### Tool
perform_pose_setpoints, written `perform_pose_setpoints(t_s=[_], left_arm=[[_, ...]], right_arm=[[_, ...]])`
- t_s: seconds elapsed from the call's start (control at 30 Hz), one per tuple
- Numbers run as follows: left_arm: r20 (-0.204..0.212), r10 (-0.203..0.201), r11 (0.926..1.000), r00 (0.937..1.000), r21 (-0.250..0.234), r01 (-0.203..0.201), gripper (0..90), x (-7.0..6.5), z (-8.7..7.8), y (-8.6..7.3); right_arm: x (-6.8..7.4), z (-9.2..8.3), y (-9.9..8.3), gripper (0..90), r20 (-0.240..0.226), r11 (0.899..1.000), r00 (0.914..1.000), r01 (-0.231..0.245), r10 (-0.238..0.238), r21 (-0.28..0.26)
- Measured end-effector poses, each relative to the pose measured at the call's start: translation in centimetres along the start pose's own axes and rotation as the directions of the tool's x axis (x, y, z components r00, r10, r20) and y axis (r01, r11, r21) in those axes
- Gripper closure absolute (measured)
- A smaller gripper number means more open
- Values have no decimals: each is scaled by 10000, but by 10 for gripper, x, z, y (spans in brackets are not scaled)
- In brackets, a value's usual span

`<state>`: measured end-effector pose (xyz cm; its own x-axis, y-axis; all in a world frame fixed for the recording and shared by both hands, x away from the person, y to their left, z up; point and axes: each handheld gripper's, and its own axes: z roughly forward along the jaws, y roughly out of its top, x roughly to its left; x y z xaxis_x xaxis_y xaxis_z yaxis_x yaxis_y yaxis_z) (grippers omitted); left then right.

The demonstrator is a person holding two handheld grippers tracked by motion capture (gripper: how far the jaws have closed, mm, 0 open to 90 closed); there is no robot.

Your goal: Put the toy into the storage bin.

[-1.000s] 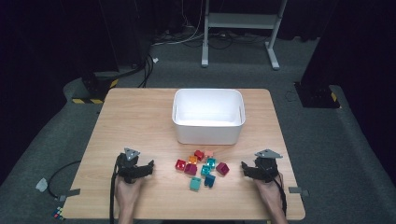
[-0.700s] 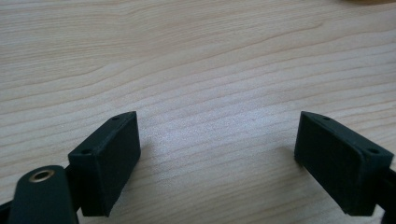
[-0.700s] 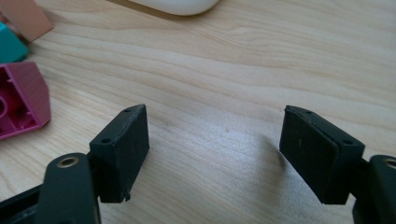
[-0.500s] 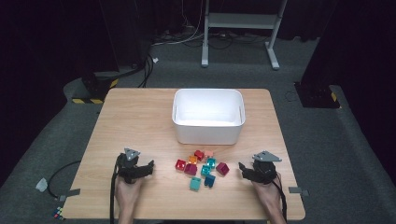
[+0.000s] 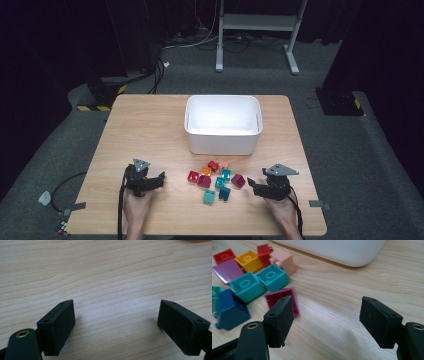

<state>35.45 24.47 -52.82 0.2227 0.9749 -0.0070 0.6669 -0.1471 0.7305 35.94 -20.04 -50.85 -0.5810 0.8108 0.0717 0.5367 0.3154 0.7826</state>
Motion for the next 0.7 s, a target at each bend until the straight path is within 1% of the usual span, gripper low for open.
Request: perform_pose_setpoints(t_s=[0.17,0.23,0.47,0.53,0.67,0.7], left_arm=[[0,5,10000,10000,4,-5,145,0,0,0],[1,5,10000,10000,3,-5,145,0,0,0],[-1,1,10000,10000,2,-1,146,0,0,0],[1,-1,10000,10000,1,1,145,0,0,0],[0,-2,10000,10000,2,2,145,0,0,0],[0,-1,10000,10000,0,1,145,0,0,0]], right_arm=[[5,-1,2,275,-389,9997,9992,-37,27,-249],[7,-1,5,276,-512,9996,9987,46,-61,-295],[17,1,12,289,-938,9988,9947,387,-415,-315],[20,3,13,294,-1044,9987,9936,410,-441,-318],[25,8,15,301,-1201,9989,9917,431,-450,-182],[27,11,16,312,-1266,9985,9904,543,-548,-72]])
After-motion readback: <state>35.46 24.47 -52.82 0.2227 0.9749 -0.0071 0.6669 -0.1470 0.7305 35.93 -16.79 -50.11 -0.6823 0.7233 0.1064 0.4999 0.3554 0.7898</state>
